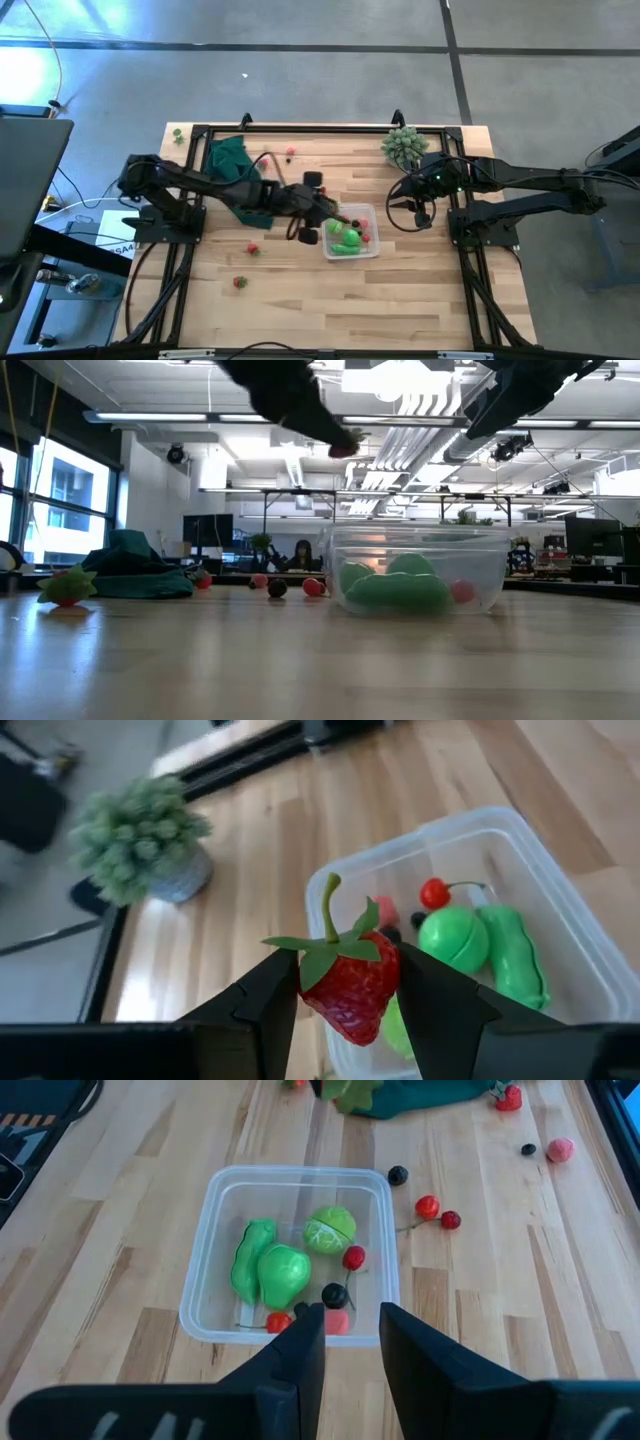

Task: Pick and placing Produce into tupperware
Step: Put the middle red strawberry into the container

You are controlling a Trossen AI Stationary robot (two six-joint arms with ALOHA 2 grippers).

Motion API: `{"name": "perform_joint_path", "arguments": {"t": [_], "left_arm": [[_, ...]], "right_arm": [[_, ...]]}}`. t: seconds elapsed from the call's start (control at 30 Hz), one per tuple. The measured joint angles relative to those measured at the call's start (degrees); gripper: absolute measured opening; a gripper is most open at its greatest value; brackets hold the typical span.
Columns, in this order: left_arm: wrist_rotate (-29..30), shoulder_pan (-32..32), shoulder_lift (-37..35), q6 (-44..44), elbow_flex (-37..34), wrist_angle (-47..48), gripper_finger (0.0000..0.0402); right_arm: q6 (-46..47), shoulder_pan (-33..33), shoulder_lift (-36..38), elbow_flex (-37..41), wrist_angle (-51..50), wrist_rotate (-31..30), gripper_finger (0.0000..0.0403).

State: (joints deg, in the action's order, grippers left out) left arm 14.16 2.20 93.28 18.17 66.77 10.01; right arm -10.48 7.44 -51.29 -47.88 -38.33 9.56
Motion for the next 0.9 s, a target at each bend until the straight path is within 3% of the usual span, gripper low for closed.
{"name": "perform_joint_path", "arguments": {"t": [0.17,0.37,0.9], "left_arm": [[-7.2,2.5,9.1,1.0,9.7,8.0,0.0149],[-14.8,3.8,17.8,0.7,16.2,11.8,0.015],[-15.3,3.8,27.0,0.4,27.2,28.9,0.015]], "right_arm": [[0.0,0.0,0.0,0.0,0.0,0.0,0.0089],[0.0,0.0,0.0,0.0,0.0,0.0,0.0089],[0.0,0.0,0.0,0.0,0.0,0.0,0.0089]]}}
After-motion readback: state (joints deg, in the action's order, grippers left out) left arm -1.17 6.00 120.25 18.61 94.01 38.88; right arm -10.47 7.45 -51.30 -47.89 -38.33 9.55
